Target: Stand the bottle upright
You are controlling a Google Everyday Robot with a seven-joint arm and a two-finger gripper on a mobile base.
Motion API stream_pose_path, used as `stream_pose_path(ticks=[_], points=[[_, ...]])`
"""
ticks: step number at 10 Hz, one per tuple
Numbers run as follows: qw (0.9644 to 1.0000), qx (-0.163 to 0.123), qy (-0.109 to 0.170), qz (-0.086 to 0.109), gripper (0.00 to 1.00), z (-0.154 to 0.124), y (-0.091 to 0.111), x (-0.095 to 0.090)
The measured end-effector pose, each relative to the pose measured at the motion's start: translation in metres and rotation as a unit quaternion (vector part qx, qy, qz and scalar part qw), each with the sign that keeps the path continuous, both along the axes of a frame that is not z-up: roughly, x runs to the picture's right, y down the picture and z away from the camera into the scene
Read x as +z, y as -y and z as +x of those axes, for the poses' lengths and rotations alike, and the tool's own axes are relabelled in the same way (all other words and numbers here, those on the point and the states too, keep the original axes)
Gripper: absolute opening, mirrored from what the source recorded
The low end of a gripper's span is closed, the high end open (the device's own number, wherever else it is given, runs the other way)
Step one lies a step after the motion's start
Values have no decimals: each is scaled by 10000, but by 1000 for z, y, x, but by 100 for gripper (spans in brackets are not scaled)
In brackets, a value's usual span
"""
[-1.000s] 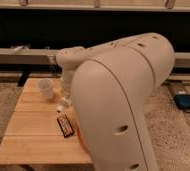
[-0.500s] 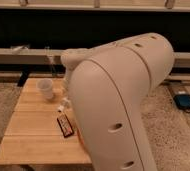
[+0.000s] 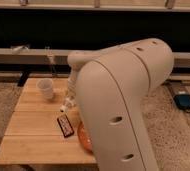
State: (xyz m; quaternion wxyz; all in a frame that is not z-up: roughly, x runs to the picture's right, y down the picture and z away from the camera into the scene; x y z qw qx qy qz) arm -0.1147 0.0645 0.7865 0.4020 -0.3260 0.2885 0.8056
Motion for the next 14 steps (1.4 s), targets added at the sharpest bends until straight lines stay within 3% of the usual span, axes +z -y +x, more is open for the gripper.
stream_pose_path(ticks=[6, 9, 14], points=[[9985, 429, 354, 4, 18, 3, -3, 13], [9956, 674, 638, 162, 18, 1, -3, 16], [9903, 904, 1020, 260, 18, -4, -3, 22]])
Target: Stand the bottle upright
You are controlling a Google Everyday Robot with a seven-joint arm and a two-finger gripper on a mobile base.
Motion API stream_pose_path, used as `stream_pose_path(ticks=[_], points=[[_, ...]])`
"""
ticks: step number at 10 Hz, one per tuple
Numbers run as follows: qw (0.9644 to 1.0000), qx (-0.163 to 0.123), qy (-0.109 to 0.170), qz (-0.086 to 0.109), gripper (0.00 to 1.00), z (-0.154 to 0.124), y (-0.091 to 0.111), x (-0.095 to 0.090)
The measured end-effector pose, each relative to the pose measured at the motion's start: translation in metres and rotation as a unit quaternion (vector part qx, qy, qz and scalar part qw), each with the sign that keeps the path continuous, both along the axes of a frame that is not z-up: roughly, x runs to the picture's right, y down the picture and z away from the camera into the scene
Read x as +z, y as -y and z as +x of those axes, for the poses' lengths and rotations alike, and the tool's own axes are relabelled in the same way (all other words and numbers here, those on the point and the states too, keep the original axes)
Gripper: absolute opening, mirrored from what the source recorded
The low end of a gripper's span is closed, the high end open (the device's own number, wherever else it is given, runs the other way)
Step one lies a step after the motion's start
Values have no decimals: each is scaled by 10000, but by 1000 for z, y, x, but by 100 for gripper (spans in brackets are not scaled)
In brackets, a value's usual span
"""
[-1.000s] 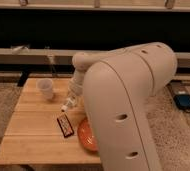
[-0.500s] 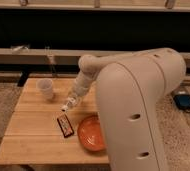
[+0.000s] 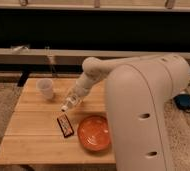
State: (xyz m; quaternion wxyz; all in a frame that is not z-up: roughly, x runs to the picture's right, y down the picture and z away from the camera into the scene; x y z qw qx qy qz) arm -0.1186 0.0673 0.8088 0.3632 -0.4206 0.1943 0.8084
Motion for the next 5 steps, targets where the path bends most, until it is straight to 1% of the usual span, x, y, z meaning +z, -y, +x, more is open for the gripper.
stream_pose_path(ticks=[1, 5], points=[[9999, 65, 101, 19, 18, -1, 0, 3], [9992, 231, 319, 36, 18, -1, 0, 10]])
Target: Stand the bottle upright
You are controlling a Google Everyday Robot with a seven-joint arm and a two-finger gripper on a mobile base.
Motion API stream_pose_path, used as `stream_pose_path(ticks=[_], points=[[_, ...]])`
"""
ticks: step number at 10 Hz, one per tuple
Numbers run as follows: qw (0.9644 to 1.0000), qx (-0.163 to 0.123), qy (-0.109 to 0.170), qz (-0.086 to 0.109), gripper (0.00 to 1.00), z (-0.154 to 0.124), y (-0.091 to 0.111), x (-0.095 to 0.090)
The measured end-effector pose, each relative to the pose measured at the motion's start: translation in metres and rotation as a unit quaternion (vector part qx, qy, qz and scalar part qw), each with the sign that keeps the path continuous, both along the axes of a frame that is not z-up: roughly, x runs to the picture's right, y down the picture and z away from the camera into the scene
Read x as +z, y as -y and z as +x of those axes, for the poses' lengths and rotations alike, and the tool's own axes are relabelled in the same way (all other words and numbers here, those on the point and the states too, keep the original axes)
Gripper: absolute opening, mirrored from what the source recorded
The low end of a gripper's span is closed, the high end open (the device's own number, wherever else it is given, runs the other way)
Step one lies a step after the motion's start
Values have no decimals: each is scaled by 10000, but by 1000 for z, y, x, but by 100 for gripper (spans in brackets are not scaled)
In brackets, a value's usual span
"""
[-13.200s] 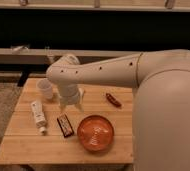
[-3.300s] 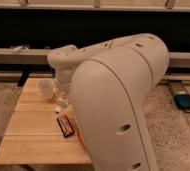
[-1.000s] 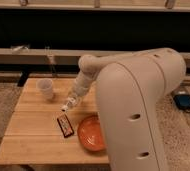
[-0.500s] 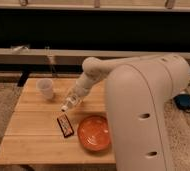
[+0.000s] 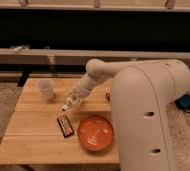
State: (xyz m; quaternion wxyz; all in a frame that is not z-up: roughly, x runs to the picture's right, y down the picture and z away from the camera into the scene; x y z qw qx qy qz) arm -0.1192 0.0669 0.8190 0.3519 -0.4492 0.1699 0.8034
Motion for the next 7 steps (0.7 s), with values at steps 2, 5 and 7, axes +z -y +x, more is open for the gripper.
stream_pose_path(ticks=[2, 5, 7], points=[[9999, 101, 70, -14, 18, 2, 0, 5], [9996, 221, 124, -109, 18, 5, -1, 8], [9990, 384, 159, -176, 18, 10, 0, 6]])
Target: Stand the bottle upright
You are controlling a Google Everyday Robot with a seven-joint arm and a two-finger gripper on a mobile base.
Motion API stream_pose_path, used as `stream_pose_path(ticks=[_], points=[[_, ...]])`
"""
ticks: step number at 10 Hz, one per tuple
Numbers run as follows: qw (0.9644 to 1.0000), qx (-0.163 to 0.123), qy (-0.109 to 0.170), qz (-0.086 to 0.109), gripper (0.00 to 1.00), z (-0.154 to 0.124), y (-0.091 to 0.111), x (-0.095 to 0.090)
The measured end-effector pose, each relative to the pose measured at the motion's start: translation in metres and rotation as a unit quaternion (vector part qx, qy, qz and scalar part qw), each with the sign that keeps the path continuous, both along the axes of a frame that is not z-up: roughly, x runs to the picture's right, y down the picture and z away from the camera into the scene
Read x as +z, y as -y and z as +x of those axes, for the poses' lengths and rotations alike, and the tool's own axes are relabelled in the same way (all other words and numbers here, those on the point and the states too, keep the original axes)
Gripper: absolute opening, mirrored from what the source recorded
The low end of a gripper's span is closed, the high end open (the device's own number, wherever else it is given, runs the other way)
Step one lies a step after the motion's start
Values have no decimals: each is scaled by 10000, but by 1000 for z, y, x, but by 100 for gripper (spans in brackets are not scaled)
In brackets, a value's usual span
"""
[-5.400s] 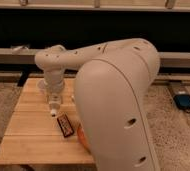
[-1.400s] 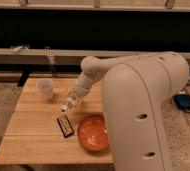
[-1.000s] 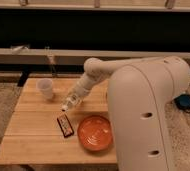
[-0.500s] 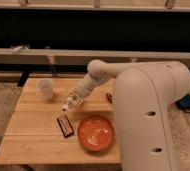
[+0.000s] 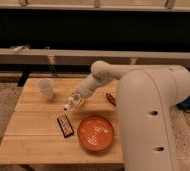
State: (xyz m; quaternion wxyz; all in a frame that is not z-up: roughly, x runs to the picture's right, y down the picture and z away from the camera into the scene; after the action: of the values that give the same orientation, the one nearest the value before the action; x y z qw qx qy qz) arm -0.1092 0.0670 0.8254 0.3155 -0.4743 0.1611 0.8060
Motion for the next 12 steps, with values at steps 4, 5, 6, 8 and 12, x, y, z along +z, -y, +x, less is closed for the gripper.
stream_pose_path(ticks=[4, 5, 6, 8, 12], points=[[9990, 444, 45, -76, 18, 13, 3, -11], [9985, 533, 37, -104, 18, 17, 3, -13], [9983, 567, 34, -113, 18, 18, 3, -14], [9979, 627, 60, -144, 18, 19, 3, -17], [9968, 707, 169, -321, 18, 19, 2, -18]])
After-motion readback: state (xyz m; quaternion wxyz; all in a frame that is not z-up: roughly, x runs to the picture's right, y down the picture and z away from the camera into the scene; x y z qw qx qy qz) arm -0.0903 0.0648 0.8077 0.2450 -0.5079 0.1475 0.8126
